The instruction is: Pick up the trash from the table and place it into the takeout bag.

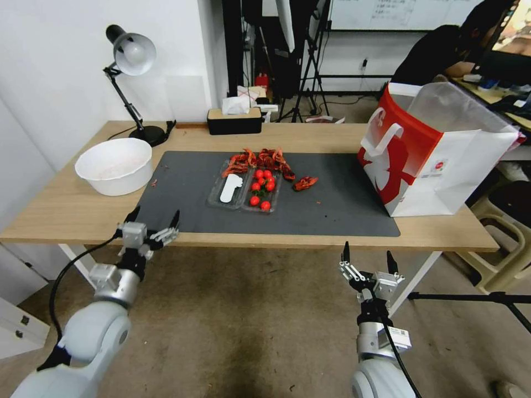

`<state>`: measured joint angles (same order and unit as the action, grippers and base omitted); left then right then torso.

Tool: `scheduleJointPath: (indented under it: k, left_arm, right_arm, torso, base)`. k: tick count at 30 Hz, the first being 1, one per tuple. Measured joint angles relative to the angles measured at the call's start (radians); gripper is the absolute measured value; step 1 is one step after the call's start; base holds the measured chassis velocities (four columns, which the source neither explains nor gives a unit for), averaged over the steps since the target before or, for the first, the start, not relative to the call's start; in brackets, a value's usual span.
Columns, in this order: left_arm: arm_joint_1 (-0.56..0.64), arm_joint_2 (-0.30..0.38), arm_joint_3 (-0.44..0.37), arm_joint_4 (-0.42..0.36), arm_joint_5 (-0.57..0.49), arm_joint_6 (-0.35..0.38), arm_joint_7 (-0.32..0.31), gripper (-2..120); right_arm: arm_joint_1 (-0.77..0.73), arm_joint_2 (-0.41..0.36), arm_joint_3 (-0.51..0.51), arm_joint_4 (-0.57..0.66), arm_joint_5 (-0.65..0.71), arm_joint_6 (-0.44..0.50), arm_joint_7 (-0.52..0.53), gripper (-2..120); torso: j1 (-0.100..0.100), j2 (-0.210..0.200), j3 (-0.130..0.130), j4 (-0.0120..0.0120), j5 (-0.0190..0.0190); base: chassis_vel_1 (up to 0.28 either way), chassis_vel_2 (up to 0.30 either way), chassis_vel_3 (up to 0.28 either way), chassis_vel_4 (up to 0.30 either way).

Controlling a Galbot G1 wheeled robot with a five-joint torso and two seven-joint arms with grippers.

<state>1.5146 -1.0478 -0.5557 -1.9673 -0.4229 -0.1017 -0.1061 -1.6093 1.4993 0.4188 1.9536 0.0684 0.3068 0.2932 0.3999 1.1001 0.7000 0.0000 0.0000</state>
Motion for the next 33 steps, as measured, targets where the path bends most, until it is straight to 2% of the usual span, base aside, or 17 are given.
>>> scheduleJointPath:
  k: [10, 33]
  left_arm:
    - [0.059, -0.049, -0.009, 0.015, 0.035, -0.053, 0.000, 100]
    - [0.056, -0.054, -0.005, 0.028, 0.044, -0.096, 0.005, 100]
  right_arm:
    - [0.000, 0.001, -0.002, 0.000, 0.000, 0.002, 0.000, 100]
    - [0.000, -0.012, -0.002, 0.009, -0.004, -0.005, -0.029, 100]
  torso:
    - [0.000, 0.000, 0.000, 0.0000, 0.0000]
    - [0.000, 0.000, 0.000, 0.0000, 0.0000]
  base:
    - [0.000, 0.000, 0.000, 0.000]
    - [0.000, 0.000, 0.000, 0.000]
